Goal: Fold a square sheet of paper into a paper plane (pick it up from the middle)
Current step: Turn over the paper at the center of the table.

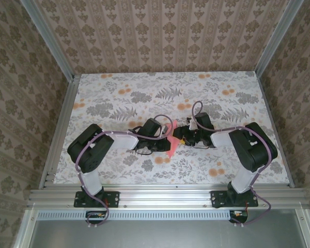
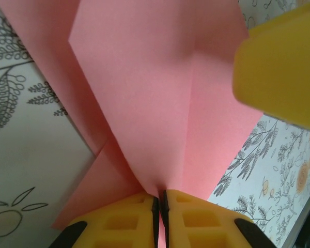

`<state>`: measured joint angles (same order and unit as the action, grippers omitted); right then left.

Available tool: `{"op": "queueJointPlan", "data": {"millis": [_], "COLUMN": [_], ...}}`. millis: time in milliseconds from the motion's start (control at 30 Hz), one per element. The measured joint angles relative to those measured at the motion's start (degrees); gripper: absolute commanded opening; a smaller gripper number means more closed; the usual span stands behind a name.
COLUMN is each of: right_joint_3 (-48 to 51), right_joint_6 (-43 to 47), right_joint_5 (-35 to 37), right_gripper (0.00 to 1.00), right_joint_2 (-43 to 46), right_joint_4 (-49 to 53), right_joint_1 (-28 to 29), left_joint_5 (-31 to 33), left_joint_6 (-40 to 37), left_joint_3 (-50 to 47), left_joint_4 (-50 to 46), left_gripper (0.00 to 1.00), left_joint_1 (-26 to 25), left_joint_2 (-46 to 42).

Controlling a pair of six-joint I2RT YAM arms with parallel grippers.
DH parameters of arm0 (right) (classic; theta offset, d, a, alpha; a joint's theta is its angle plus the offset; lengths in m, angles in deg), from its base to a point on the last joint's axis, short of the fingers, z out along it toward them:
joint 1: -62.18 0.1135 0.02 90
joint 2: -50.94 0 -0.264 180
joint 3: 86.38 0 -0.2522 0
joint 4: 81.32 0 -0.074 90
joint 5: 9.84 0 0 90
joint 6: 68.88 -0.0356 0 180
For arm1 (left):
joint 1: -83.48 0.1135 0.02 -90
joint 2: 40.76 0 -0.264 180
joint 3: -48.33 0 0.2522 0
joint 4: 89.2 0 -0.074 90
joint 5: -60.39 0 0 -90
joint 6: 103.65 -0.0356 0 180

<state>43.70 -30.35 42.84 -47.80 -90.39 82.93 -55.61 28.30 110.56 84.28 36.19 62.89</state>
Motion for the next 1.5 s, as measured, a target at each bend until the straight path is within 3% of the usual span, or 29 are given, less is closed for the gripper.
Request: {"op": "queueJointPlan", "data": {"millis": [367,567,867,1100,1300,1500], "right_joint_3": [2.8,0.9,-1.4,-2.6,-6.5,-19.5], "right_joint_6": [-2.7,-1.1,3.6,5.8,10.9,22.0], "right_joint_5": [1.4,1.7,2.2,2.7,7.4,24.9], "right_gripper": [0.44,0.35,0.13,0.07,0.07,0.08], "right_joint_2": [1.3,0.2,-0.2,1.0,8.0,17.2], "right_joint_4": [-2.9,-0.5,4.3,9.0,21.6,46.2], "right_joint_1": [2.8,3.0,3.0,3.0,3.1,4.2], "left_joint_5": [0.0,0.0,0.0,-0.1,2.3,11.0], "left_joint_6": [2.3,2.9,3.6,4.8,5.0,5.0], "left_joint_3": [-1.6,-2.5,-4.2,-5.7,-7.1,-12.2], "left_joint_4": [3.4,4.8,5.7,6.2,5.3,0.8], "left_gripper": [0.13,0.13,0.14,0.33,0.35,0.36], "left_joint_1": [0.0,0.0,0.0,0.1,0.3,3.3], "left_joint_2": [-0.2,-0.6,-2.0,-5.4,-15.0,-29.6]}}
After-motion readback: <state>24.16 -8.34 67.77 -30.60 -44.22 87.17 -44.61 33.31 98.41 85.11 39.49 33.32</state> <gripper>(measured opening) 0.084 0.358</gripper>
